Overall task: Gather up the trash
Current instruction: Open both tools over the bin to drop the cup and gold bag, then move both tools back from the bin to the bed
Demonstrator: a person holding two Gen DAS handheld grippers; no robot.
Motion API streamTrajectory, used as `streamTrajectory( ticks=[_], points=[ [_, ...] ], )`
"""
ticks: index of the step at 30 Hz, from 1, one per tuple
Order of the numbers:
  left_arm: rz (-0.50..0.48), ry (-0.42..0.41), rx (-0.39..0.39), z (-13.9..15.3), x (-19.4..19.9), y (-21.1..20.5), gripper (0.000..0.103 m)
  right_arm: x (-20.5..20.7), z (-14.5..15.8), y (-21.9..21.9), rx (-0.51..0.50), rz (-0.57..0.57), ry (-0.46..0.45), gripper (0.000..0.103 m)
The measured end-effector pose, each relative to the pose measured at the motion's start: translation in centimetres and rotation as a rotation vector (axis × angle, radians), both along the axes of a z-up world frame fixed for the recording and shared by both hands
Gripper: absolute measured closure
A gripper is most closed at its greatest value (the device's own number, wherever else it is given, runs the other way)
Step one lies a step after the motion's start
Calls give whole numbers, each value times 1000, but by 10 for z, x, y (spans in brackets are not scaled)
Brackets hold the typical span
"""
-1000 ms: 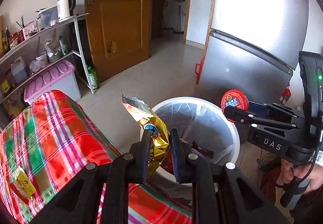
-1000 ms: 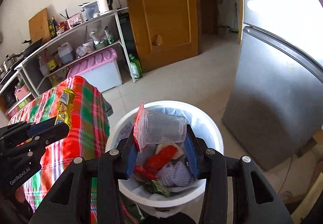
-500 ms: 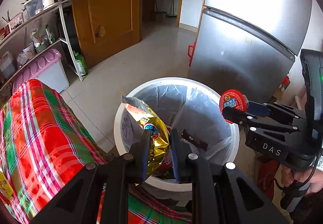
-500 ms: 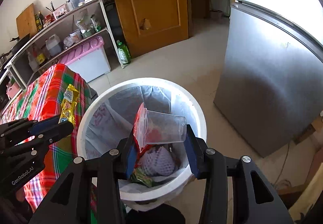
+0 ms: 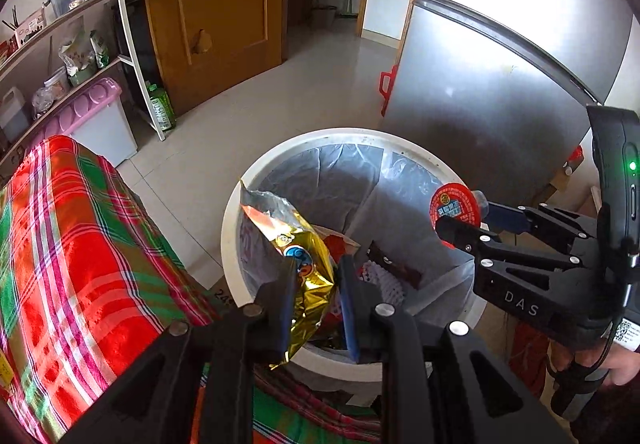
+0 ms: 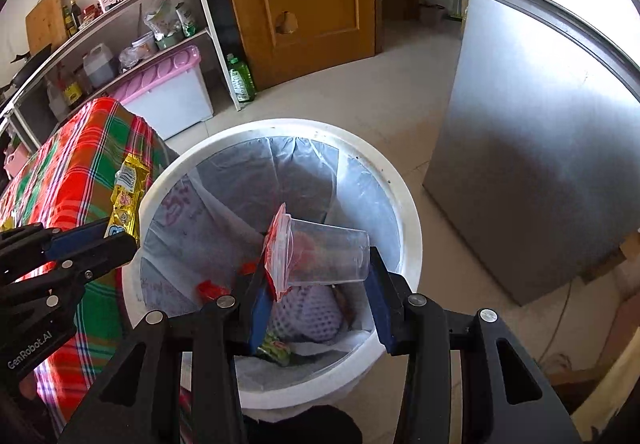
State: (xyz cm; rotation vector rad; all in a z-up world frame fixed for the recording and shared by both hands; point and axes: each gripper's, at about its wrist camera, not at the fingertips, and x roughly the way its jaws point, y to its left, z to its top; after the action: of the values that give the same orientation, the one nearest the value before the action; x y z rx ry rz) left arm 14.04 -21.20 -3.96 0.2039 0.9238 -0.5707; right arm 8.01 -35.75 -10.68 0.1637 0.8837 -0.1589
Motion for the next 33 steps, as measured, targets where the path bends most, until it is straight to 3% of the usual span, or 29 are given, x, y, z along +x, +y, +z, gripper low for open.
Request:
streamTrajectory(
  ticks=[2, 4, 17, 33],
  points=[
    [0, 3, 0, 1, 1, 0, 74, 1, -3, -1, -2, -10, 7, 59],
    [3, 2, -3, 1, 1, 0, 57, 2, -5, -4, 14, -13, 11, 59],
    [22, -6, -17, 5, 0, 8, 50, -4, 2, -6, 33, -26, -17, 47],
    [106, -61, -63, 33, -14, 59, 48, -14, 31, 16, 39, -5, -95, 46]
  ],
)
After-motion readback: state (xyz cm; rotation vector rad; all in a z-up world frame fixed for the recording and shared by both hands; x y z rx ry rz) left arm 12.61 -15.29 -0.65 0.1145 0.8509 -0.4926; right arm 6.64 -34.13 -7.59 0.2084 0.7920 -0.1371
